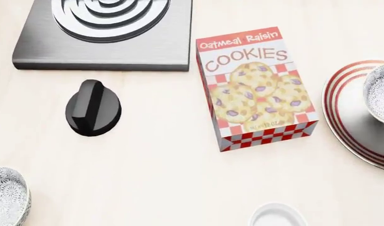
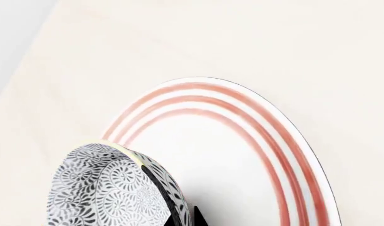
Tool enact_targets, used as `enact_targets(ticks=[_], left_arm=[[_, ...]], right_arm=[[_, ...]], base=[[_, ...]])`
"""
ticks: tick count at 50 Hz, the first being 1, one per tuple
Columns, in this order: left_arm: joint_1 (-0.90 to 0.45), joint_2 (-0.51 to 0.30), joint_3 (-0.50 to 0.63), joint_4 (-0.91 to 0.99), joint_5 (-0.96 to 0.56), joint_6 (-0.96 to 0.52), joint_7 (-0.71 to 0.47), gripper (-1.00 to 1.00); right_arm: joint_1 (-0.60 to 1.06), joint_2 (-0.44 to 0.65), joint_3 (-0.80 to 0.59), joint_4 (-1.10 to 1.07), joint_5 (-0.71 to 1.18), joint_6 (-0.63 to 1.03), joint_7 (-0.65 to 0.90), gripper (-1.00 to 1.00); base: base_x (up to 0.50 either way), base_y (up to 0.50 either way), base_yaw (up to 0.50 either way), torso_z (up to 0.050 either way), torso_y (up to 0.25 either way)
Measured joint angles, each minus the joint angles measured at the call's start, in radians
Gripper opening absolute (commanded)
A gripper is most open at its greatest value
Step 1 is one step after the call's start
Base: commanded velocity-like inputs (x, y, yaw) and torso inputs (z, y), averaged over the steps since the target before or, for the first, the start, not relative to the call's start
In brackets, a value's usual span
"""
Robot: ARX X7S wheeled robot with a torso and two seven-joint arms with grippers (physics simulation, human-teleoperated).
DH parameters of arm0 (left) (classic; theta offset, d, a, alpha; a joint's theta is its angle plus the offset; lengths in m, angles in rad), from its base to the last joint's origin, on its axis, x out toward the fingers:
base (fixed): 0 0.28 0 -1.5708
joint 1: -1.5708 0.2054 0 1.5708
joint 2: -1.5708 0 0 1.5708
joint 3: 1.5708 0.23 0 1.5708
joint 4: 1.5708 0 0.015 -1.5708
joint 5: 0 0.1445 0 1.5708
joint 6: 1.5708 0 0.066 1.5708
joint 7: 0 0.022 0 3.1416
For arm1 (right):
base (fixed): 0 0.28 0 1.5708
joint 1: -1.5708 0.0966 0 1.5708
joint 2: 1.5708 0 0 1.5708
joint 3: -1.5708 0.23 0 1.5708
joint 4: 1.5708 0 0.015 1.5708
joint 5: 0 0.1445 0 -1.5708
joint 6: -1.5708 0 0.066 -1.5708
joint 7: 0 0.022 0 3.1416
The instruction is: Pick the akita bowl from table center and place it on the plate.
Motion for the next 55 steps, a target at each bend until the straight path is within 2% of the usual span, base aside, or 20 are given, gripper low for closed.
enact_targets(ticks=[17, 18, 32, 45, 55], left_arm=[[0.009, -0.002, -0.002, 0.000, -0.007, 0.005, 0.000, 1.00], [0.009, -0.002, -0.002, 0.000, -0.007, 0.006, 0.000, 1.00], [0.009, -0.004, 0.000, 0.000, -0.009, 0.006, -0.002, 1.00], [0.005, -0.006, 0.002, -0.002, -0.011, 0.006, -0.005, 1.00], [0.003, -0.007, 0.006, -0.001, -0.010, 0.006, -0.008, 1.00]], right_arm=[[0.036, -0.007, -0.034, 0.071, -0.046, -0.051, -0.057, -1.00], [0.036, -0.007, -0.035, 0.070, -0.046, -0.053, -0.060, 1.00], [0.007, -0.024, 0.008, 0.001, -0.046, -0.155, -0.086, 1.00], [-0.069, -0.073, 0.108, -0.242, -0.078, -0.395, -0.097, 1.00], [-0.114, -0.083, 0.127, -0.462, -0.134, -0.520, -0.104, 1.00]], base=[[0.00, 0.00, 0.00, 0.000, 0.000], [0.00, 0.00, 0.00, 0.000, 0.000], [0.00, 0.00, 0.00, 0.000, 0.000], [0.00, 0.00, 0.00, 0.000, 0.000], [0.00, 0.00, 0.00, 0.000, 0.000]])
